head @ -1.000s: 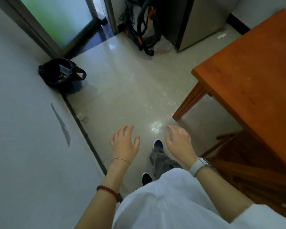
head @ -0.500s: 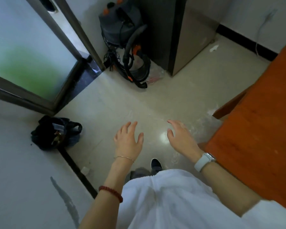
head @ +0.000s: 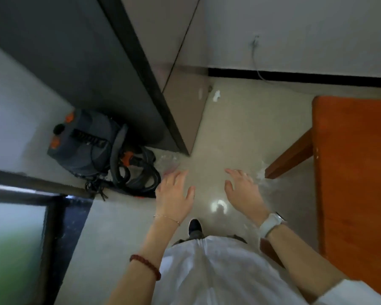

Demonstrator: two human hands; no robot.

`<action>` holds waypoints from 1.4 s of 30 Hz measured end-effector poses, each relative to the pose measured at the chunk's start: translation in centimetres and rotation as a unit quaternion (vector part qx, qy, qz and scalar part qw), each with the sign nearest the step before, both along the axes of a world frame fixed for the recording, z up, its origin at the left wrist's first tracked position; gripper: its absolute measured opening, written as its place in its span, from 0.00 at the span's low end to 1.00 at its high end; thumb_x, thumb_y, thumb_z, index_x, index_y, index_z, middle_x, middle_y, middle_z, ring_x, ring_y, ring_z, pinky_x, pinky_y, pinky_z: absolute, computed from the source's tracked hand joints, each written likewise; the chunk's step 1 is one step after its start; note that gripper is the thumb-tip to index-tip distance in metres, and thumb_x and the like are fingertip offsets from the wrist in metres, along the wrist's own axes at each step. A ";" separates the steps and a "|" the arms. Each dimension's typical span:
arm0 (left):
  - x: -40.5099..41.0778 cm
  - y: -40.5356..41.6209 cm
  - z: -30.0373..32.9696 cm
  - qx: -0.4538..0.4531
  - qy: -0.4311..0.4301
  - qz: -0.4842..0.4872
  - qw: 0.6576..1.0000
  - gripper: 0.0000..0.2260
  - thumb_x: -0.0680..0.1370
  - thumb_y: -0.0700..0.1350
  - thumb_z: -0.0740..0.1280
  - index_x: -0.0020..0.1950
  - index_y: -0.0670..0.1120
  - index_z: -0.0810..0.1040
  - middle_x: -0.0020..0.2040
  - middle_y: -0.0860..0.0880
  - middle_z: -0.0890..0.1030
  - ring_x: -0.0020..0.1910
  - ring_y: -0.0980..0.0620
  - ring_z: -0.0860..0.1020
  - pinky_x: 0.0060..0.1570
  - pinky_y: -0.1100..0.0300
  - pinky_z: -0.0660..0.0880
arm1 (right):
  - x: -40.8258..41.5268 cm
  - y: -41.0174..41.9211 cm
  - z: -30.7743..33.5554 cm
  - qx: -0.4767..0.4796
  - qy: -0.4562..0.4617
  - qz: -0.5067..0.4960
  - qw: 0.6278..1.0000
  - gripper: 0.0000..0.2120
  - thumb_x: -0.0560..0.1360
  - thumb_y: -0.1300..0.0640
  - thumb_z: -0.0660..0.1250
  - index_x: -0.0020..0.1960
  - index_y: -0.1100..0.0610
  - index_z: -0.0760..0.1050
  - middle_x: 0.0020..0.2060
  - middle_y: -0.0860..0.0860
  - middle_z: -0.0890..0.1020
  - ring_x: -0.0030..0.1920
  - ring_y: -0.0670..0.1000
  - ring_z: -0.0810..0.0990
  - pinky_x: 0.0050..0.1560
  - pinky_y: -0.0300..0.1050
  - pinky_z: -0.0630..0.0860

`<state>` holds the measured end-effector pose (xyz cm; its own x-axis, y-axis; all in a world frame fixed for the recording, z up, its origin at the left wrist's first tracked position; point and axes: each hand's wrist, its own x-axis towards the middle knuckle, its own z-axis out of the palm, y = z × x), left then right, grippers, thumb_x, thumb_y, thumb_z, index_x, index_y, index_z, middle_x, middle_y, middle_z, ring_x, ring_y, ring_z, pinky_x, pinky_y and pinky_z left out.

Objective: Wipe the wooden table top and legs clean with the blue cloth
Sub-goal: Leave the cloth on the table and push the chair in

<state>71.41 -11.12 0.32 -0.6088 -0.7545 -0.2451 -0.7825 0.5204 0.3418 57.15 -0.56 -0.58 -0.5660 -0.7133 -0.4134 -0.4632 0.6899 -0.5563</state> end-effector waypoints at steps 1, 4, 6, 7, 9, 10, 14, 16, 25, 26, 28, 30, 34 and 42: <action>-1.9 -2.3 0.1 -0.004 0.003 -0.022 1.000 0.22 0.75 0.52 0.59 0.68 0.46 0.68 0.67 0.45 0.71 0.66 0.44 0.67 0.63 0.47 0.65 | -1.2 -1.1 0.3 0.000 0.000 -0.029 1.000 0.20 0.78 0.56 0.55 0.70 0.54 0.64 0.67 0.53 0.70 0.67 0.55 0.66 0.67 0.51 0.60; -8.5 -6.9 0.5 0.002 0.000 -0.115 0.993 0.20 0.77 0.50 0.60 0.68 0.46 0.68 0.67 0.45 0.70 0.66 0.44 0.67 0.64 0.48 0.65 | -4.9 -2.9 1.4 -0.004 0.004 -0.098 0.995 0.19 0.79 0.55 0.55 0.70 0.53 0.63 0.67 0.52 0.69 0.68 0.54 0.64 0.68 0.51 0.58; -13.7 -9.0 0.8 0.003 0.007 -0.180 0.984 0.20 0.77 0.49 0.61 0.68 0.46 0.67 0.68 0.47 0.69 0.67 0.47 0.66 0.64 0.51 0.62 | -8.1 -3.6 1.9 -0.004 0.009 -0.149 0.989 0.19 0.79 0.55 0.54 0.70 0.53 0.62 0.68 0.51 0.68 0.69 0.54 0.63 0.69 0.51 0.57; -16.3 -9.7 0.8 0.000 0.011 -0.201 0.979 0.20 0.77 0.49 0.61 0.68 0.46 0.67 0.68 0.47 0.69 0.67 0.47 0.65 0.65 0.52 0.61 | -9.8 -3.8 1.9 -0.004 0.010 -0.176 0.984 0.19 0.79 0.55 0.54 0.70 0.54 0.63 0.68 0.52 0.68 0.69 0.54 0.63 0.70 0.51 0.56; -21.2 -10.8 0.6 0.006 0.014 -0.234 0.972 0.20 0.77 0.49 0.61 0.68 0.46 0.67 0.68 0.48 0.69 0.67 0.48 0.65 0.65 0.54 0.60 | -13.0 -4.3 1.9 -0.008 0.002 -0.223 0.975 0.19 0.80 0.56 0.54 0.70 0.54 0.63 0.68 0.52 0.68 0.70 0.54 0.62 0.70 0.51 0.57; -23.6 -11.2 0.3 0.011 0.013 -0.249 0.968 0.20 0.77 0.49 0.60 0.68 0.47 0.67 0.68 0.48 0.69 0.67 0.49 0.65 0.65 0.54 0.61 | -14.8 -4.7 1.8 -0.012 -0.003 -0.240 0.971 0.19 0.80 0.56 0.54 0.70 0.54 0.63 0.68 0.52 0.68 0.70 0.53 0.62 0.70 0.51 0.58; -33.0 -13.4 -1.1 0.026 0.003 -0.282 0.959 0.19 0.77 0.49 0.60 0.68 0.49 0.67 0.67 0.49 0.69 0.67 0.49 0.66 0.65 0.53 0.61 | -22.5 -7.4 1.2 -0.040 -0.012 -0.266 0.963 0.19 0.79 0.58 0.54 0.70 0.56 0.64 0.66 0.53 0.70 0.68 0.53 0.65 0.68 0.48 0.63; -37.7 -14.5 -1.2 0.031 0.003 -0.286 0.958 0.19 0.77 0.49 0.60 0.68 0.49 0.66 0.68 0.50 0.69 0.67 0.50 0.65 0.66 0.53 0.61 | -26.9 -8.8 1.1 -0.040 -0.004 -0.253 0.967 0.19 0.79 0.57 0.54 0.70 0.55 0.64 0.66 0.52 0.70 0.67 0.52 0.66 0.67 0.47 0.63; -55.5 -21.1 0.2 0.025 0.012 -0.339 0.940 0.20 0.77 0.50 0.60 0.68 0.48 0.66 0.67 0.48 0.69 0.67 0.50 0.66 0.64 0.53 0.63 | -43.9 -13.8 1.8 -0.020 0.004 -0.309 0.951 0.18 0.78 0.59 0.56 0.68 0.57 0.66 0.64 0.56 0.73 0.63 0.58 0.69 0.63 0.49 0.66; -57.4 -21.8 0.1 0.026 0.011 -0.350 0.936 0.20 0.77 0.50 0.60 0.68 0.48 0.66 0.67 0.48 0.69 0.67 0.50 0.66 0.64 0.53 0.63 | -45.6 -14.3 1.7 -0.014 -0.002 -0.319 0.948 0.18 0.78 0.59 0.56 0.68 0.57 0.66 0.64 0.56 0.72 0.63 0.58 0.69 0.64 0.50 0.66; -61.4 -23.1 -0.3 0.026 0.014 -0.375 0.926 0.20 0.77 0.49 0.61 0.68 0.47 0.66 0.66 0.47 0.70 0.66 0.50 0.67 0.65 0.53 0.64 | -49.1 -15.1 1.3 -0.006 -0.008 -0.343 0.939 0.19 0.78 0.58 0.56 0.69 0.57 0.65 0.65 0.56 0.71 0.65 0.57 0.68 0.65 0.52 0.66; -66.0 -24.2 -0.6 0.022 0.023 -0.410 0.911 0.20 0.77 0.50 0.61 0.68 0.47 0.67 0.67 0.47 0.70 0.65 0.49 0.68 0.64 0.52 0.66 | -52.4 -16.0 1.0 -0.003 -0.004 -0.375 0.927 0.19 0.79 0.58 0.56 0.70 0.56 0.64 0.66 0.55 0.70 0.66 0.57 0.67 0.66 0.52 0.65; -75.2 -25.6 -0.7 0.041 0.045 -0.489 0.870 0.20 0.77 0.49 0.62 0.68 0.46 0.68 0.66 0.46 0.70 0.65 0.48 0.68 0.64 0.51 0.67 | -58.4 -17.4 1.0 -0.001 0.006 -0.469 0.883 0.19 0.79 0.57 0.56 0.70 0.54 0.63 0.66 0.54 0.70 0.66 0.55 0.67 0.66 0.51 0.65; -90.8 -19.4 0.8 0.039 0.142 -0.644 0.750 0.21 0.72 0.51 0.56 0.57 0.42 0.77 0.54 0.42 0.80 0.54 0.42 0.77 0.55 0.47 0.72 | -65.4 -15.6 2.8 -0.032 0.052 -0.650 0.758 0.19 0.78 0.60 0.57 0.69 0.56 0.65 0.64 0.55 0.71 0.66 0.54 0.67 0.67 0.51 0.64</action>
